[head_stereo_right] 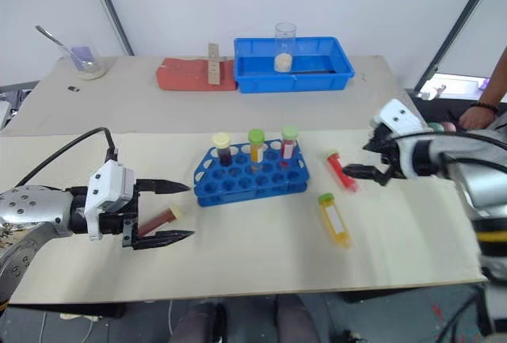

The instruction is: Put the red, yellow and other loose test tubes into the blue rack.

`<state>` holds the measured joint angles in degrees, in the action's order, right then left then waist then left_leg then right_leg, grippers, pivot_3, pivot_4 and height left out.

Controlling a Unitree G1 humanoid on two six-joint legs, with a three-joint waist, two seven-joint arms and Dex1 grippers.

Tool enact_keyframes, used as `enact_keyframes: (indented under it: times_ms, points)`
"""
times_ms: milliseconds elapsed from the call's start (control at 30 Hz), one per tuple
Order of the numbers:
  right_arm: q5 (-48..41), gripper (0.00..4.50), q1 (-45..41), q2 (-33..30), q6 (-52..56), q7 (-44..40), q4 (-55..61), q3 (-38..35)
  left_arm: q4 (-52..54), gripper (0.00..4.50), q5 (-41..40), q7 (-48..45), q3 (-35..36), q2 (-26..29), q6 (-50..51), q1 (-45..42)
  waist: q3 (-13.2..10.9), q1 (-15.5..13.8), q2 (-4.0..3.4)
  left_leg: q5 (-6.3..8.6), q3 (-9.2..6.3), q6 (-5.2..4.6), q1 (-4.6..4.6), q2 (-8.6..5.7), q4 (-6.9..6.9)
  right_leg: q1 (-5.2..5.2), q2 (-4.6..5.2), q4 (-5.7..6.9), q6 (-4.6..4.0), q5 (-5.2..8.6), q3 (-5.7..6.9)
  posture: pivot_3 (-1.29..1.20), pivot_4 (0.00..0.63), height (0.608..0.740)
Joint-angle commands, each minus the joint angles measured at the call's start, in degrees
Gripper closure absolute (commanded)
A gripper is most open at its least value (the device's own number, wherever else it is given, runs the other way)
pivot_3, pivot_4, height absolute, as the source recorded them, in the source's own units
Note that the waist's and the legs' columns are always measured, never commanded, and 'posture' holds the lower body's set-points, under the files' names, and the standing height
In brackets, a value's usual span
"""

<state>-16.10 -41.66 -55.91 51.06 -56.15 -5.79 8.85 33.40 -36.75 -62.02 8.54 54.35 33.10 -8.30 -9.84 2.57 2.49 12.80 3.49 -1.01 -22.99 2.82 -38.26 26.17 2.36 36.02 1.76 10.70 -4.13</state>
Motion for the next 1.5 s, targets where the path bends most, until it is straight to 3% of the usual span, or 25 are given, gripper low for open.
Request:
enact_keyframes:
  times_ms: [33, 233, 467, 833, 967, 1067, 1233, 1267, 1367, 1500]
  points:
    - [6.04, 0.00, -7.52, 2.53, 0.10, -0.99, -10.32, 6.17, 1.97, 0.04, -1.88, -0.02, -1.39, -0.67, 0.14, -1.92, 0.00, -0.04, 0.00, 0.00, -0.03, 0.00, -0.02, -0.02, 0.00, 0.00, 0.00, 0.00, -0.02, -0.03, 0.00, 0.00, 0.150, 0.740]
    - [15.40, 0.00, -18.57, 9.91, -9.60, -2.99, -34.97, 13.79, 3.31, 0.04, -1.52, 1.48, -3.74, -2.10, -0.26, -2.25, 0.00, -0.12, 0.00, 0.00, -0.09, 0.00, -0.23, -0.08, -0.07, 0.01, 0.01, -0.16, -0.11, -0.20, 0.01, 0.00, 0.150, 0.740]
    - [21.47, 0.00, -26.79, 16.28, -17.62, -5.93, -54.70, 14.71, 4.73, 0.04, -0.90, 3.58, -4.74, -3.26, -0.94, -0.82, 0.00, 0.10, -0.01, 0.00, -0.12, 0.00, -0.22, -0.08, -0.08, 0.00, 0.01, -0.13, -0.12, -0.23, 0.02, 0.00, 0.150, 0.740]
    - [24.30, 3.47, -30.38, 19.91, -19.11, -4.18, -64.13, 10.17, 4.55, 0.00, -0.11, 3.97, -5.78, -3.82, -1.87, 0.05, 0.00, 0.20, -0.02, -0.01, -0.12, -0.01, -0.18, -0.08, -0.10, -0.01, 0.01, -0.05, -0.12, -0.24, 0.01, 0.00, 0.150, 0.740]
    - [23.50, 3.49, -31.41, 18.51, -18.13, -4.36, -62.62, 7.29, 3.29, 0.00, -0.06, 3.53, -5.52, -3.94, -1.93, 0.00, -0.01, 0.25, -0.03, -0.01, -0.13, -0.01, -0.17, -0.08, -0.10, -0.01, 0.01, -0.04, -0.12, -0.24, 0.01, 0.00, 0.150, 0.740]
    - [22.45, 3.49, -30.92, 16.09, -16.40, -6.75, -56.92, 5.13, 2.11, 0.00, -0.19, 3.43, -4.88, -4.07, -1.87, -0.27, -0.07, 0.20, -0.12, -0.01, -0.12, -0.01, -0.18, -0.09, -0.10, 0.00, 0.01, -0.03, -0.12, -0.24, 0.01, 0.00, 0.150, 0.740]
    - [13.66, 3.49, -15.34, 7.62, -3.86, -9.95, -19.60, -5.39, -0.25, 0.00, -1.04, 3.92, -2.76, -5.11, -2.11, -0.87, -0.09, -0.78, -0.18, 0.00, -0.26, -0.01, -0.28, -0.08, -0.07, 0.03, 0.01, -0.07, -0.07, -0.14, 0.13, 0.00, 0.150, 0.740]
    - [10.35, 3.49, -9.64, 7.17, -2.25, -9.43, -9.97, -10.18, -0.71, 0.00, -1.48, 3.96, -2.31, -5.47, -2.03, -1.01, -0.08, -0.97, -0.17, 0.02, -0.24, -0.03, -0.25, -0.07, -0.06, 0.03, 0.02, -0.04, -0.08, -0.12, 0.13, 0.00, 0.150, 0.740]
    - [-1.39, 3.49, 7.55, 12.29, -5.29, -8.20, 15.66, -26.11, -1.76, 0.00, -2.35, 3.27, -1.69, -5.92, -1.76, -1.52, -0.07, -1.66, -0.14, 0.03, -0.32, -0.05, -0.27, -0.06, 0.03, 0.00, 0.00, -0.09, -0.06, -0.07, 0.19, 0.00, 0.150, 0.740]
    - [-5.88, 3.49, 19.49, 21.85, -7.40, 1.35, 32.58, -30.90, -2.76, 0.00, -3.01, 1.10, -2.14, -6.00, -2.47, -2.47, -0.09, -1.25, -0.18, 0.02, -0.26, -0.02, -0.26, -0.07, -0.07, 0.03, -0.01, -0.01, 0.25, 0.05, 0.09, 0.00, 0.150, 0.740]
